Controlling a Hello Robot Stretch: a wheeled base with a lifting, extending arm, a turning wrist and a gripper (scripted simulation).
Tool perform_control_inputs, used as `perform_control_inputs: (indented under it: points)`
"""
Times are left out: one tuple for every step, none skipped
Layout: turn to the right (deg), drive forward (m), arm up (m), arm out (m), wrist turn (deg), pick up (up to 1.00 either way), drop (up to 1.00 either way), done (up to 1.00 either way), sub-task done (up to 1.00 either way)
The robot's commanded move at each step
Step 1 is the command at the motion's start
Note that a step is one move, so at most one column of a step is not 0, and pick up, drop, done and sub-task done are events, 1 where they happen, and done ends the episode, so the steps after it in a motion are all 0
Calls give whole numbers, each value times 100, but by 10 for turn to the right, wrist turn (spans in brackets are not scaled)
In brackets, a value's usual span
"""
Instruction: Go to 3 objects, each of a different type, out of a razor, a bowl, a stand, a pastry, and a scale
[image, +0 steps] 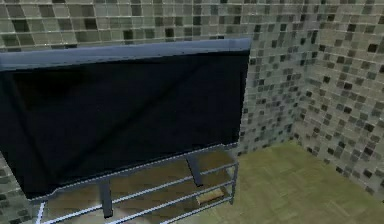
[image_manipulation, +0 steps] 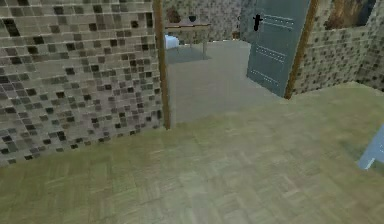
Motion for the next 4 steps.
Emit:
perform_control_inputs:
  points:
    - [-150, 0, 0, 0, 0, 0, 0, 0, 0]
    - [0, 0, 0, 0, 0, 0, 0, 0, 100]
    - [450, 0, 0, 0, 0, 0, 0, 0, 0]
    - [450, 0, 0, 0, 0, 0, 0, 0, 0]
